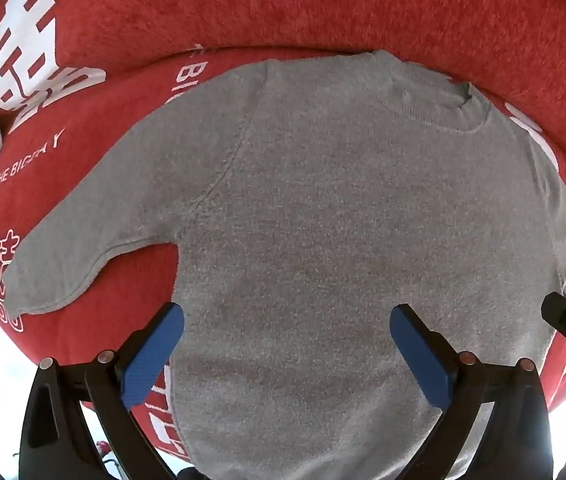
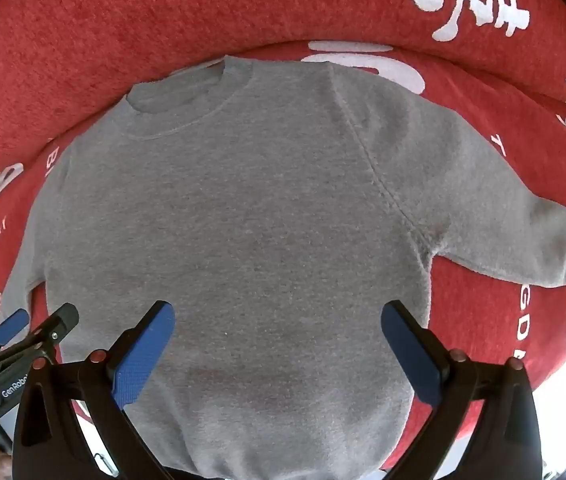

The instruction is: Fold small clothes

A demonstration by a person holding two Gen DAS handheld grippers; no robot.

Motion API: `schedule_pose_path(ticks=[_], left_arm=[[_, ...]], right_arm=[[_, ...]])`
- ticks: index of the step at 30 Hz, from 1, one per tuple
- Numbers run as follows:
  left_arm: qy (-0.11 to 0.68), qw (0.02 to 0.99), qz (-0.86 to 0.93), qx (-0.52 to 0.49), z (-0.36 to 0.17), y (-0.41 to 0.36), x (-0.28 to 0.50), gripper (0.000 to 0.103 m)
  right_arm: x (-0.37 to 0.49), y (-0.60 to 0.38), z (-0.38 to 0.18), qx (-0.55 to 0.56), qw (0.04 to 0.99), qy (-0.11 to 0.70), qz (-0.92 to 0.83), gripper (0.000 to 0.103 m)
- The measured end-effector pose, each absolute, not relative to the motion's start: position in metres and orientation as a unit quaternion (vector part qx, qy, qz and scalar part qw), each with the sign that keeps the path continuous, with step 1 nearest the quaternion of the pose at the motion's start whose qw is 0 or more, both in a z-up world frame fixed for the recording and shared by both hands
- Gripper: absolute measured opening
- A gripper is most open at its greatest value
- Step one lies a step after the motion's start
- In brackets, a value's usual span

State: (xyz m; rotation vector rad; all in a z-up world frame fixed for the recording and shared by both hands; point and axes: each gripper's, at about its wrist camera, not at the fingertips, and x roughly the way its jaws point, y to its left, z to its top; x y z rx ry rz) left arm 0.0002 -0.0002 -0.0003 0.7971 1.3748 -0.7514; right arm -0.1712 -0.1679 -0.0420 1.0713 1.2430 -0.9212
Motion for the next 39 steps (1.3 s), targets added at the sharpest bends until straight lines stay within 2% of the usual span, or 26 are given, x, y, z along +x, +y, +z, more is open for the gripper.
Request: schedule_pose_path(ticks=[39], left_arm=[[0.601, 0.639, -0.331, 0.348, 0.0, 0.007, -0.002, 0.103]], right_arm=[[-0.175, -0.164, -0.042, 0.46, 0.592, 0.532, -0.393, 0.103]])
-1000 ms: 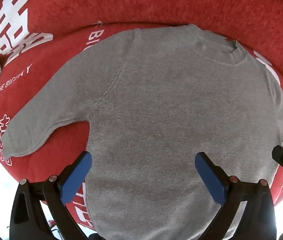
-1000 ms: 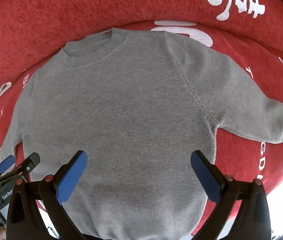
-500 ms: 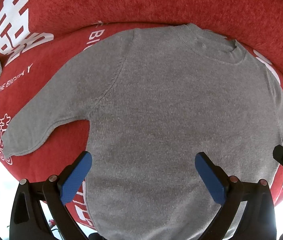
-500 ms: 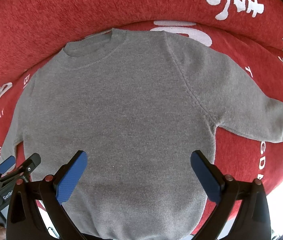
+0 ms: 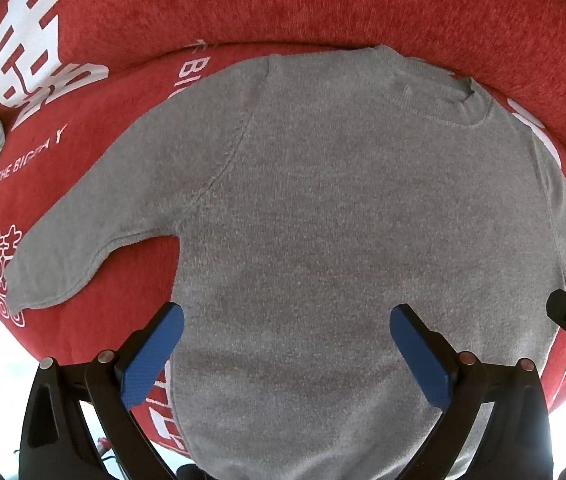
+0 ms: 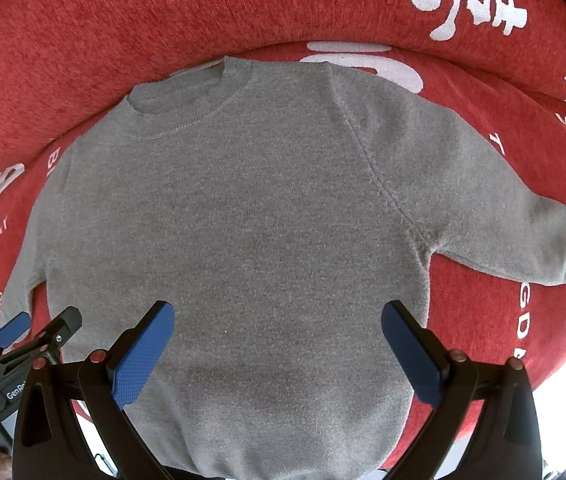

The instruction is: Fold small clothes

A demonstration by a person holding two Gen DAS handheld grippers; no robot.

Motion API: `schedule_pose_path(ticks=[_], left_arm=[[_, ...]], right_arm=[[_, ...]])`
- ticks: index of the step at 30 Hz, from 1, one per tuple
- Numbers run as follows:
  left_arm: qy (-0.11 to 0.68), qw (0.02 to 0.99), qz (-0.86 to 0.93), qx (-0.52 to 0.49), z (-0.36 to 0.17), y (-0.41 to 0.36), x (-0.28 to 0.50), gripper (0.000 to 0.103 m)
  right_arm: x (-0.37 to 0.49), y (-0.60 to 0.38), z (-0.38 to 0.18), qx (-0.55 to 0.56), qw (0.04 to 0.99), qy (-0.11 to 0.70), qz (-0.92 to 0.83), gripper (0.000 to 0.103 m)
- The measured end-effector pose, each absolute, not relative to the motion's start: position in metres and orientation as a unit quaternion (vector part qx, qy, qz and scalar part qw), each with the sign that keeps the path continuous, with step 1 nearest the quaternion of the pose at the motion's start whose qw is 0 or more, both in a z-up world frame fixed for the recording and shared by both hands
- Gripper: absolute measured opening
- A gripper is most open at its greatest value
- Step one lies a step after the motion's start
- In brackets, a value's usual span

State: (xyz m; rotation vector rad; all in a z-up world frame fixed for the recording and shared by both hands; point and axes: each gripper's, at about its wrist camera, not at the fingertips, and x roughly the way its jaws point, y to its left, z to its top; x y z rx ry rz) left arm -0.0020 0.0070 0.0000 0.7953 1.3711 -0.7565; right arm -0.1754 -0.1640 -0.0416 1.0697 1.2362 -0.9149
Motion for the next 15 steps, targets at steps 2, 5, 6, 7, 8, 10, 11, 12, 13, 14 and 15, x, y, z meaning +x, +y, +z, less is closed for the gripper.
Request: schedule_pose_path(ticks=[2, 5, 6, 7, 8, 10, 11, 12, 13, 14, 15], left_arm=[[0.6, 0.64, -0.332, 0.348, 0.0001, 0.0071, -0.0023, 0.103], [0.599, 0.64, -0.329, 0.35, 0.0002, 0.0068, -0.0024, 0.103], [0.599, 0.64, -0.33, 0.349, 0.0002, 0.0068, -0.0025, 0.103], [0.599, 0.641, -0.33, 0.349, 0.0001, 0.0066, -0.0027, 0.103], [0.599, 0.641, -0.333, 0.346, 0.0002, 0.0071, -0.0033, 0.103], [0.598, 0.641, -0.334, 0.346, 0.0004, 0.0076, -0.0036, 0.103], [0.599, 0.641, -0.337, 0.343, 0.0004, 0.0076, -0.0036, 0.103], [0.599, 0.641, -0.338, 0.341, 0.0003, 0.0077, -0.0036, 0.103], [0.599, 0.641, -0.337, 0.342, 0.0003, 0.0077, -0.0039, 0.103], [0.599, 0.64, -0.337, 0.342, 0.0005, 0.0082, -0.0042, 0.103], [0.599, 0.64, -0.333, 0.347, 0.0001, 0.0079, -0.0039, 0.103]], right_arm=[[-0.1753, -0.1636, -0.0411, 0.459, 0.593, 0.532, -0.393, 0.103], [-0.1751, -0.1637, -0.0415, 0.46, 0.592, 0.532, -0.394, 0.103], [-0.1751, -0.1638, -0.0416, 0.46, 0.593, 0.532, -0.393, 0.103], [-0.175, -0.1639, -0.0417, 0.46, 0.593, 0.532, -0.393, 0.103], [-0.175, -0.164, -0.0417, 0.46, 0.592, 0.532, -0.394, 0.103], [-0.1749, -0.1642, -0.0419, 0.46, 0.592, 0.532, -0.393, 0.103], [-0.1743, -0.1634, -0.0413, 0.46, 0.593, 0.532, -0.393, 0.103], [-0.1741, -0.1636, -0.0415, 0.46, 0.593, 0.532, -0.393, 0.103], [-0.174, -0.1637, -0.0416, 0.46, 0.592, 0.532, -0.393, 0.103], [-0.174, -0.1638, -0.0417, 0.46, 0.592, 0.532, -0.393, 0.103], [-0.174, -0.1638, -0.0418, 0.46, 0.592, 0.532, -0.393, 0.103]])
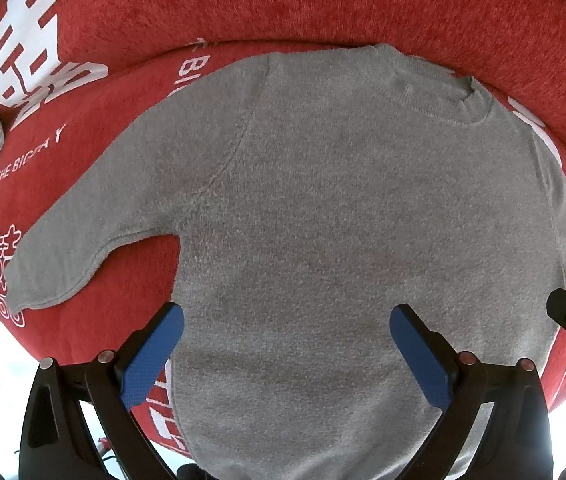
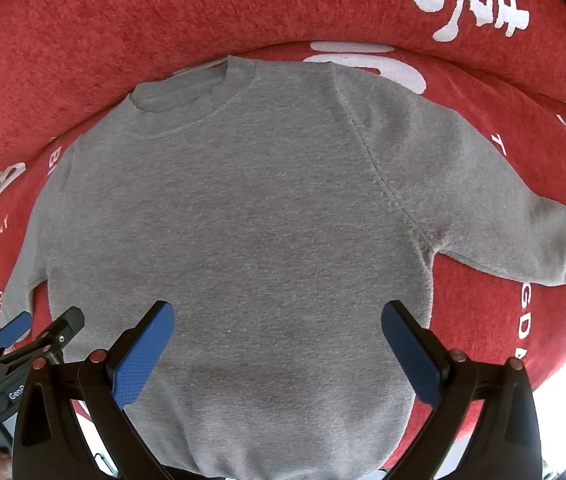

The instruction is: Fold small clothes

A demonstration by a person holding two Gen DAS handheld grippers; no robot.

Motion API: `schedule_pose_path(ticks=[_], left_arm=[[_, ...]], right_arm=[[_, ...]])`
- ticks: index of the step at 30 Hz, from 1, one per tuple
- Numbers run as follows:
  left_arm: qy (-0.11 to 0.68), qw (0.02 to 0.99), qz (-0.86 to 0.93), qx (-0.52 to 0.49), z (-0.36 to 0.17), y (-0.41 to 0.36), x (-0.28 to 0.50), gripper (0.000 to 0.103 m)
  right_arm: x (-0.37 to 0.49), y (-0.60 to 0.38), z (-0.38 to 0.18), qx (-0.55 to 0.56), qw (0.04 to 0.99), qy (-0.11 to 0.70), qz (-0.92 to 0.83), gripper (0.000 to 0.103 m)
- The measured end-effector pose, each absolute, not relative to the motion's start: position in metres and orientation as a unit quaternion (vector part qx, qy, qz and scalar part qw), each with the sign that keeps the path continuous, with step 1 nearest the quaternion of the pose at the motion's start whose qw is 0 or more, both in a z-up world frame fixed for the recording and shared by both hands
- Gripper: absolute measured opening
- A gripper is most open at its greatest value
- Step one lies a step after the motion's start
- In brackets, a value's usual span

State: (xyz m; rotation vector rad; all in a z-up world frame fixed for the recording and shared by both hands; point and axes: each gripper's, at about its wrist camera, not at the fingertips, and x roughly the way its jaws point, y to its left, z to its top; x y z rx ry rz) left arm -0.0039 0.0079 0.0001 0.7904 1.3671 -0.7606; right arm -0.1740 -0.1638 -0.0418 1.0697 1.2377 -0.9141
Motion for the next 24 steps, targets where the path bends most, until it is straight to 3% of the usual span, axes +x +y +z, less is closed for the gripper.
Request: schedule_pose_path(ticks=[24], left_arm=[[0.6, 0.638, -0.314, 0.367, 0.0031, 0.0081, -0.0023, 0.103]], right_arm=[[-0.1714, -0.1606, -0.0392, 0.454, 0.596, 0.534, -0.393, 0.103]])
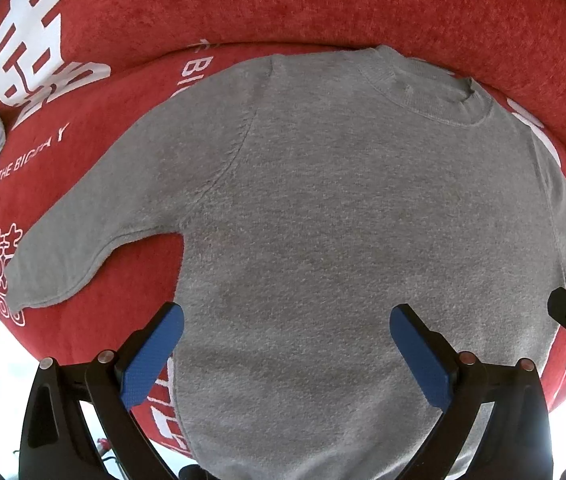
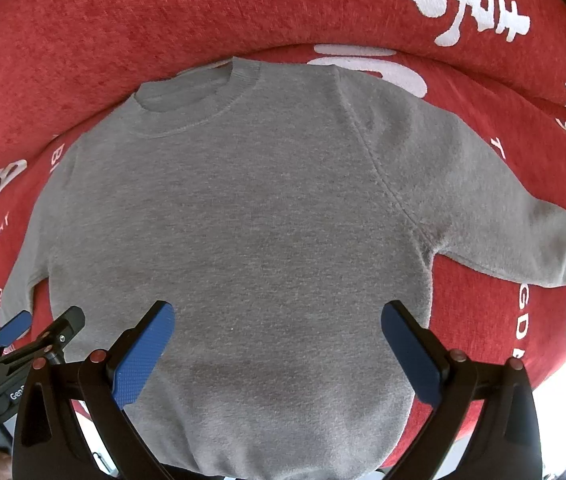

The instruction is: Fold small clothes

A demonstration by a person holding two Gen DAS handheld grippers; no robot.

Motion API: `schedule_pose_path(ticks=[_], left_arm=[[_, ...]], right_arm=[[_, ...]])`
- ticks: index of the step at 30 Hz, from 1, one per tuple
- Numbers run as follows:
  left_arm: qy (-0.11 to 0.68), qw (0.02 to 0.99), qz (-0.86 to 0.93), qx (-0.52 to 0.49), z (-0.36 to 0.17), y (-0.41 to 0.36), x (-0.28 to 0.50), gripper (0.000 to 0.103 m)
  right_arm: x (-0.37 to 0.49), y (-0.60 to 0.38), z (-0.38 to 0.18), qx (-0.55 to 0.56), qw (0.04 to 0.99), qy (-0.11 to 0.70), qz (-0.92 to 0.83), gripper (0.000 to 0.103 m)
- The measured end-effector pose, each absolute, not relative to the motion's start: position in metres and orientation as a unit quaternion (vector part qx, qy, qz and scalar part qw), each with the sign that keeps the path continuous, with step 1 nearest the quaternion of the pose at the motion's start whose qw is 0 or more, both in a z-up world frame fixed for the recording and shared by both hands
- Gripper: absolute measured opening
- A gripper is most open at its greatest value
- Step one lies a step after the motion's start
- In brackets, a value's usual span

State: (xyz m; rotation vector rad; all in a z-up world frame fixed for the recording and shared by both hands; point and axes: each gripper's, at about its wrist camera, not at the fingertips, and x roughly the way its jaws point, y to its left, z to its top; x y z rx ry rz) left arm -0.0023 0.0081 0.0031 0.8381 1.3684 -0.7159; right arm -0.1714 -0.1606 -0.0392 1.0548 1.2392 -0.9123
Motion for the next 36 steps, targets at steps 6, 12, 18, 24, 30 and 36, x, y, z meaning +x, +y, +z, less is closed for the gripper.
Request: schedule_pose_path(ticks=[6, 12, 18, 24, 30, 36], left_arm=[[0.598, 0.64, -0.317, 0.363, 0.003, 0.009, -0.003, 0.103], [0.6, 0.64, -0.323, 0.357, 0.002, 0.011, 0.0, 0.103], [0.602, 0.639, -0.325, 0.351, 0.0, 0.013, 0.005, 0.103], [0.602, 0.645, -0.323, 0.343, -0.004, 0.019, 0.014, 0.103], [0.611, 0.649, -0.323, 0.319, -0.006, 0.033, 0.031, 0.103], [0.621, 0.667, -0.319, 0.259, -0.009, 0.069, 0.072, 0.103]], right_arm=[[-0.17, -0.16, -0.038, 0.454, 0.595, 0.533, -0.394, 0.103], [-0.169, -0.16, -0.038, 0.454, 0.595, 0.534, -0.393, 0.103], [-0.164, -0.157, -0.038, 0.451, 0.597, 0.536, -0.392, 0.103], [-0.154, -0.154, -0.038, 0.447, 0.597, 0.54, -0.39, 0.103], [-0.136, -0.146, -0.038, 0.438, 0.608, 0.547, -0.375, 0.103], [-0.104, -0.134, -0.037, 0.429, 0.622, 0.552, -0.353, 0.103]])
